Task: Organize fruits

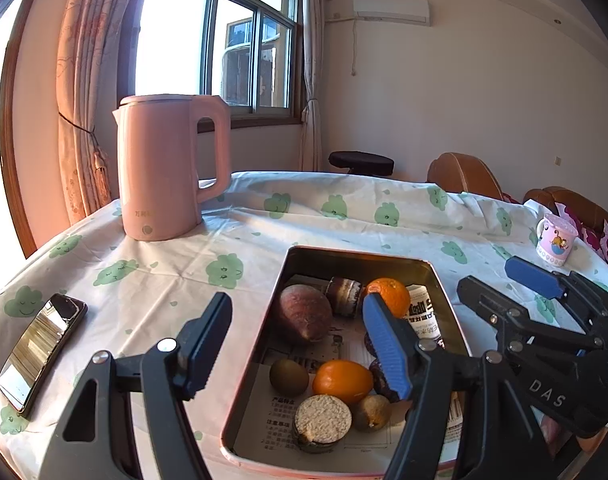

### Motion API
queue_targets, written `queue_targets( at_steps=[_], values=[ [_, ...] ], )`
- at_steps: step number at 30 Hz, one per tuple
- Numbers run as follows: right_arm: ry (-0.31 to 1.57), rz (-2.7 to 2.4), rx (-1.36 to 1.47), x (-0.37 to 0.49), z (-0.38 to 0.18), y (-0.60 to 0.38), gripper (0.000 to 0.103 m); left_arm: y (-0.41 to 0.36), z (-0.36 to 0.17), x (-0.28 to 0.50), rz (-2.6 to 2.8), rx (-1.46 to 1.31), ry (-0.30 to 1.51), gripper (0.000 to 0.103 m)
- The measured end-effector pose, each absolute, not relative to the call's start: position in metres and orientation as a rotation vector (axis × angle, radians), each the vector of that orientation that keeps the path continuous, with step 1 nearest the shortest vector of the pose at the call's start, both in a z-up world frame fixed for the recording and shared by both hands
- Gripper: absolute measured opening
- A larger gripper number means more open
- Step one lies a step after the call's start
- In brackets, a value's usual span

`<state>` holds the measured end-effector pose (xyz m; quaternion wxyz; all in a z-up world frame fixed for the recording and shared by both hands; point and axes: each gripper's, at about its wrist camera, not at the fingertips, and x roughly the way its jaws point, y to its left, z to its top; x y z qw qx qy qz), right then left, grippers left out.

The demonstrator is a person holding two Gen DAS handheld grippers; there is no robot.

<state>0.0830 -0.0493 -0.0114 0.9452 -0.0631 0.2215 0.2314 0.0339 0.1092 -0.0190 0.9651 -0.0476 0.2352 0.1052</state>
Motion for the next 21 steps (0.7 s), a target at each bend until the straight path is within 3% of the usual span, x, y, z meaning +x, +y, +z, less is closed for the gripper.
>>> queue_targets(
  at_steps=[8,12,21],
  values=[
    [0.437,0.458,-0.113,0.082,-0.010,-0.054,0.072,0.108,-0.019,0.034,0.218,-0.094,0.473,0.076],
    [0.407,0.444,-0.098,0.077,-0.008,-0.059,0.082,0.108,-0.019,0.032,0.223,-0.090,0.466,0.077],
    [0.397,0.437,-0.077,0.078,-0.007,-0.063,0.088,0.105,-0.017,0.029,0.241,-0.074,0.451,0.085]
  ],
)
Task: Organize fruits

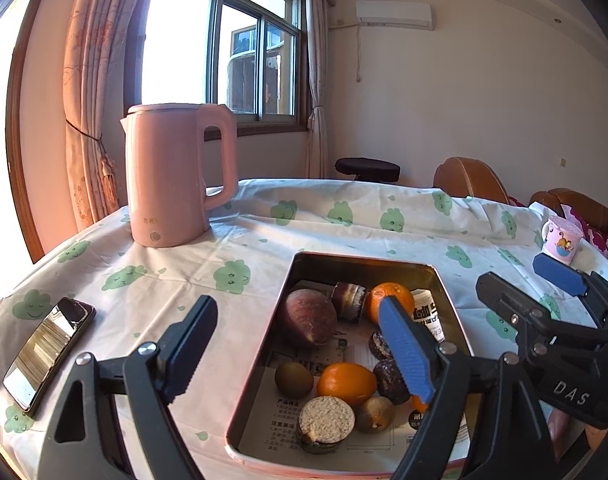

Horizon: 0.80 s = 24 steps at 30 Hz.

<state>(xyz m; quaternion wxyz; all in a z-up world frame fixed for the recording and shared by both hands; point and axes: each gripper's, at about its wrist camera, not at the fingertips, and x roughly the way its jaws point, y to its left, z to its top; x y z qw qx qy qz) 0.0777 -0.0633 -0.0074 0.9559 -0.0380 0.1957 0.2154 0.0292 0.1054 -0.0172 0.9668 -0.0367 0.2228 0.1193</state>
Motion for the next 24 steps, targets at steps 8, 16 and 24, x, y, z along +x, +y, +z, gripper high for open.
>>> queue_targets(
  at_steps=[8,16,24],
  values=[
    [0.400,0.433,-0.071,0.0795,-0.0081,-0.0646,0.095,0.1043,-0.0166,0.0274,0.255,-0.066,0.442,0.090],
    [0.397,0.429,-0.065,0.0794,-0.0082,-0.0667,0.095,0.1047,-0.0163,0.0271,0.265,-0.065,0.439,0.094],
    [0.389,0.419,-0.055,0.0776,-0.0075,-0.0693,0.096,0.1063,-0.0155,0.0235,0.288,-0.068,0.422,0.100]
  ],
)
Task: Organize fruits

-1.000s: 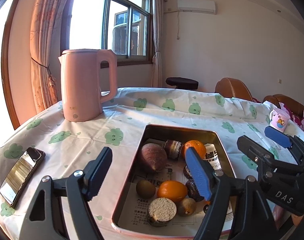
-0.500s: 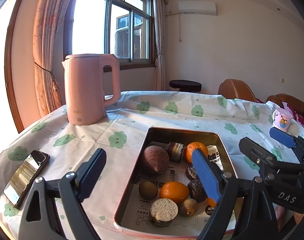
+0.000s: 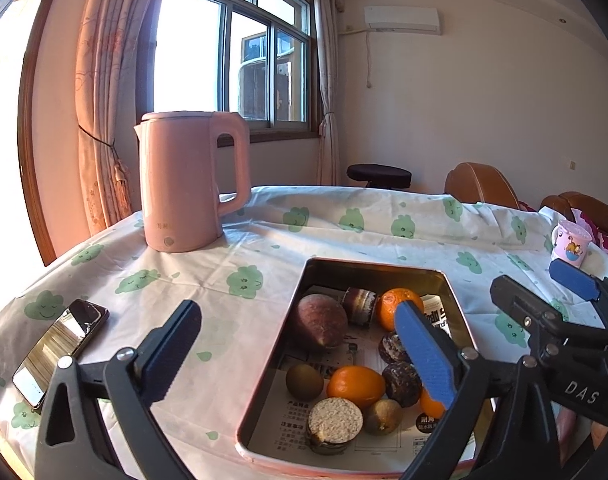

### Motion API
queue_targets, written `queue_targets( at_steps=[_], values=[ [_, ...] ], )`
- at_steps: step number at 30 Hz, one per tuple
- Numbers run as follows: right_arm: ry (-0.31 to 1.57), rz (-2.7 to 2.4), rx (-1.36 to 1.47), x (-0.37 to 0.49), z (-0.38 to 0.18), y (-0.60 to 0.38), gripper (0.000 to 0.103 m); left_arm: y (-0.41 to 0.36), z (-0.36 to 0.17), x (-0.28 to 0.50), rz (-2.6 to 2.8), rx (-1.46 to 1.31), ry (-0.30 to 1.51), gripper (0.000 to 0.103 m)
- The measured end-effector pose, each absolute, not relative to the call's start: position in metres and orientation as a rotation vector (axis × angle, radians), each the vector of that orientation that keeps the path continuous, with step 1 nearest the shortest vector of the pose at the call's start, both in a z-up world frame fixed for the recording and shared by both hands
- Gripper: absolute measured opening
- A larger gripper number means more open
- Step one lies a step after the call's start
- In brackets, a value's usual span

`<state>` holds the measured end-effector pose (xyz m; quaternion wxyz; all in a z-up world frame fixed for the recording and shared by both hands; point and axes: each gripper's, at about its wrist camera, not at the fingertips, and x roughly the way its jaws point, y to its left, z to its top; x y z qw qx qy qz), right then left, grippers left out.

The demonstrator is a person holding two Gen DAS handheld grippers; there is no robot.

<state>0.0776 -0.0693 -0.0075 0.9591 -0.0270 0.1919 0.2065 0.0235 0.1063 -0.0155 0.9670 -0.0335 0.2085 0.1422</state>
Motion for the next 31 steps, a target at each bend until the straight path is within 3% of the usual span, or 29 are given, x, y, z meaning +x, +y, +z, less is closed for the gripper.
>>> queue_targets(
  at_steps=[31],
  values=[
    [0.373,0.395,-0.029,0.0769,-0.0062,-0.0765,0.096,0.1011,-0.0127,0.0174,0.283,-0.047,0.388,0.103]
  ],
)
